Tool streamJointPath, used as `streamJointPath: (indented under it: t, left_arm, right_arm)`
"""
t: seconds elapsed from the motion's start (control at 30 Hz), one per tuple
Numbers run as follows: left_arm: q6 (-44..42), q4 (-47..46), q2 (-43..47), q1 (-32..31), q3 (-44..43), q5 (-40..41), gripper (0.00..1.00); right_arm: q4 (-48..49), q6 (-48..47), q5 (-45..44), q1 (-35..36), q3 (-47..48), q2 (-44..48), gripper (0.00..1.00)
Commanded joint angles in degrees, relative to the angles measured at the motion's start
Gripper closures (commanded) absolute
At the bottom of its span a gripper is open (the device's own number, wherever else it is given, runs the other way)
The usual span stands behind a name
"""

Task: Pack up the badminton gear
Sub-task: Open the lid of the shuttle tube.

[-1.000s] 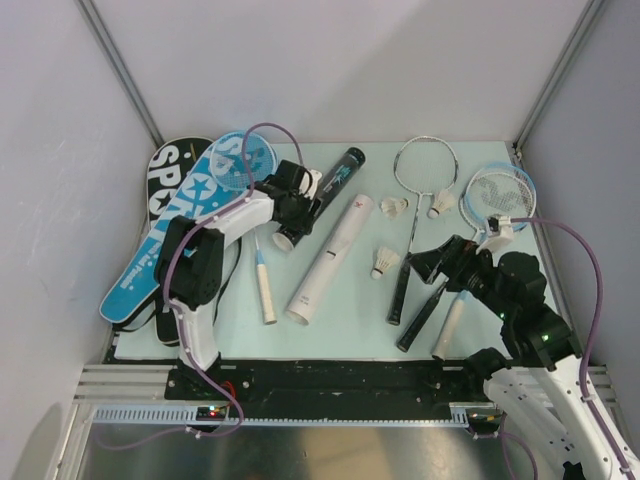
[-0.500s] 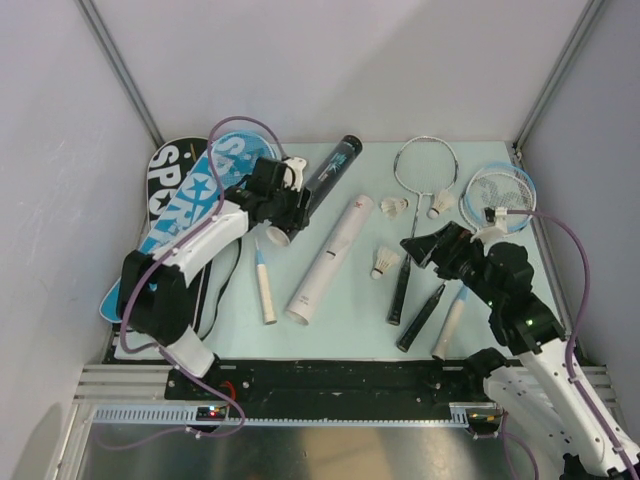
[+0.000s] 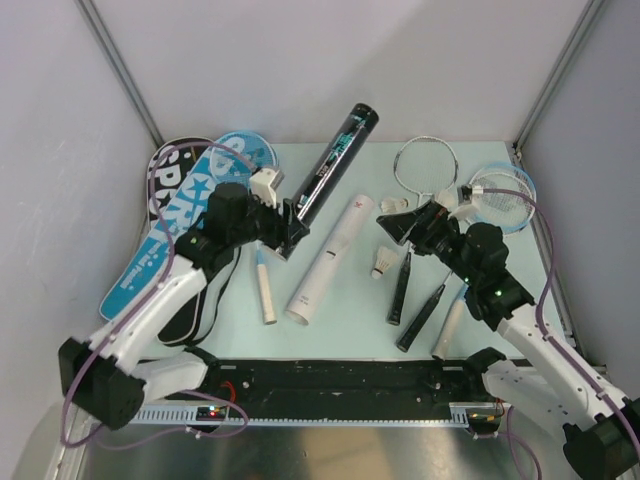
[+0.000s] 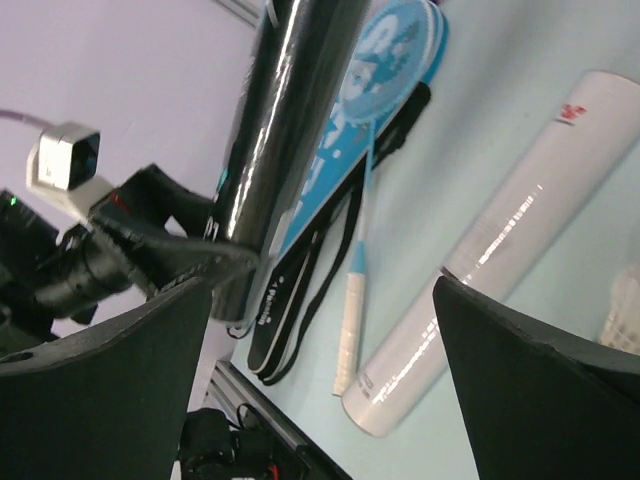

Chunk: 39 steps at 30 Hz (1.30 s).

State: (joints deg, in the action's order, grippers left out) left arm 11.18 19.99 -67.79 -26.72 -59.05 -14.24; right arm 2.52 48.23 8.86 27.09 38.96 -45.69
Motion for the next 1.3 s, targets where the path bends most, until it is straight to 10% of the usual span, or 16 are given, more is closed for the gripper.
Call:
streamJointPath:
  t: [0.0,0.2,1.0,1.27]
  left_arm:
    - [5.44,-12.7,10.35,-3.49,5.31,-8.71,0.97]
    - [11.86,-25.06,19.46,-7.96,15.53,-14.97,0.92]
    - [10.01,-25.96,26.34,-11.09,23.1,-22.54,0.82]
    - [9.95,-24.93,23.3,-11.13,21.11,-24.59,0.54]
  right_arm:
    - [13.89,0.4,1.51,2.1,-0.07,-1.75,0.01]
    - [21.45,0.09,-0.2,5.27,-0.03,-3.83,0.01]
    - [34.04,-3.4,3.78,5.66,0.05,-4.74,0.19]
    - [30.31,-2.05,4.26,5.65,0.06,-2.81,0.39]
